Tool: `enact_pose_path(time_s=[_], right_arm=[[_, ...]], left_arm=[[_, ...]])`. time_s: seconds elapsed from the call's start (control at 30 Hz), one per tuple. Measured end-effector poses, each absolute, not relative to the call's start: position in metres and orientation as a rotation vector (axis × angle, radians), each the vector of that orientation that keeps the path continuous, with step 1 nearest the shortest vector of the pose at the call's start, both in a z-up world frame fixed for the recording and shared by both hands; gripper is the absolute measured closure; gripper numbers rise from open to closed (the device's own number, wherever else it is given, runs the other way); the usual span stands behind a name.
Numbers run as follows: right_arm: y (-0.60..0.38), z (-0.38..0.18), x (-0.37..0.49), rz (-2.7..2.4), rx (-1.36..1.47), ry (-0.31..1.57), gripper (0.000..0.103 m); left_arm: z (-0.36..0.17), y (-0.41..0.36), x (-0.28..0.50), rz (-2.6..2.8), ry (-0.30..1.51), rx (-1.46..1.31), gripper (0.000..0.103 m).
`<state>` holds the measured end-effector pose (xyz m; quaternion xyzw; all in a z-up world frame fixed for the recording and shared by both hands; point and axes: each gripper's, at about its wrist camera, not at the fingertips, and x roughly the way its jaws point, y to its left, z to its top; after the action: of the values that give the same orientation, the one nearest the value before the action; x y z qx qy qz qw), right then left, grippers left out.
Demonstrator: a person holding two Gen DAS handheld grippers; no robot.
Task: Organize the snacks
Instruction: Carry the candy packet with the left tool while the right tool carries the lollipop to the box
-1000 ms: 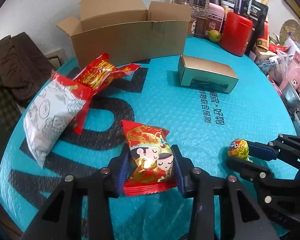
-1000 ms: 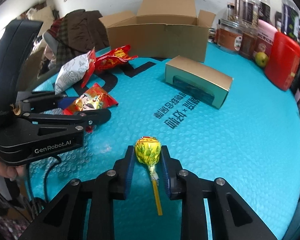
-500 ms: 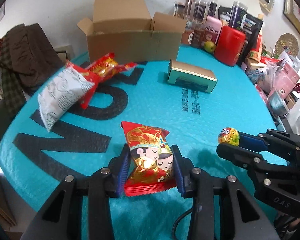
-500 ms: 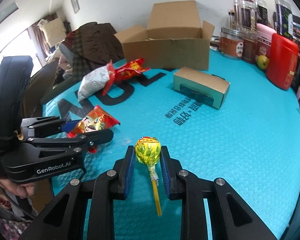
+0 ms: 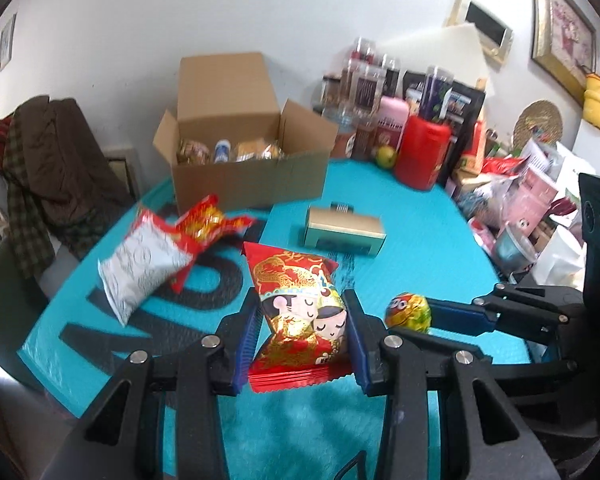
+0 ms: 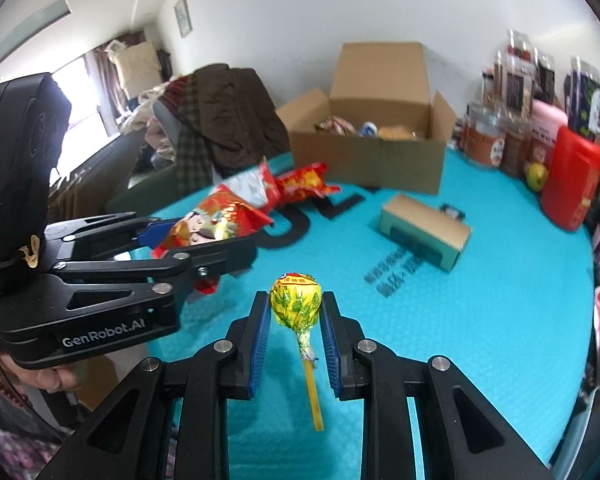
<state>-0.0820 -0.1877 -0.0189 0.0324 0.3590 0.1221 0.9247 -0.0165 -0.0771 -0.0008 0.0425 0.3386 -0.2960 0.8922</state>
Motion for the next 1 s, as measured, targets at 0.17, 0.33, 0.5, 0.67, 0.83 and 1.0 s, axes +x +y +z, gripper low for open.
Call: enact_pose_path(time_s=[0.17, 0.33, 0.5, 0.67, 0.83, 1.0], right_arm=[[-0.186, 0.001, -0.077, 0.244, 0.049, 0.693, 0.078], [-0.190, 0.022, -0.063, 0.236, 0.034, 0.661, 0.078], [-0.194, 0.041, -0.042, 0.225, 0.021, 0.623, 0.078], [-0.197, 0.056, -0.015, 0.220, 0.004, 0.584, 0.078], [-0.200, 0.069, 0.014, 0.228, -0.025, 0.553, 0.078], [-0.205, 0.076, 0.043, 0.237, -0.057, 0.523, 0.078]], left_arm=[[0.017, -0.080, -0.011, -0.626, 0.666, 0.093, 0.064], [0.038, -0.083, 0.007, -0.646, 0.626, 0.093, 0.064], [0.055, -0.089, 0.032, -0.660, 0.591, 0.101, 0.064], [0.066, -0.093, 0.060, -0.660, 0.575, 0.094, 0.064], [0.078, -0.097, 0.091, -0.650, 0.540, 0.094, 0.064], [0.087, -0.097, 0.123, -0.617, 0.517, 0.070, 0.064]])
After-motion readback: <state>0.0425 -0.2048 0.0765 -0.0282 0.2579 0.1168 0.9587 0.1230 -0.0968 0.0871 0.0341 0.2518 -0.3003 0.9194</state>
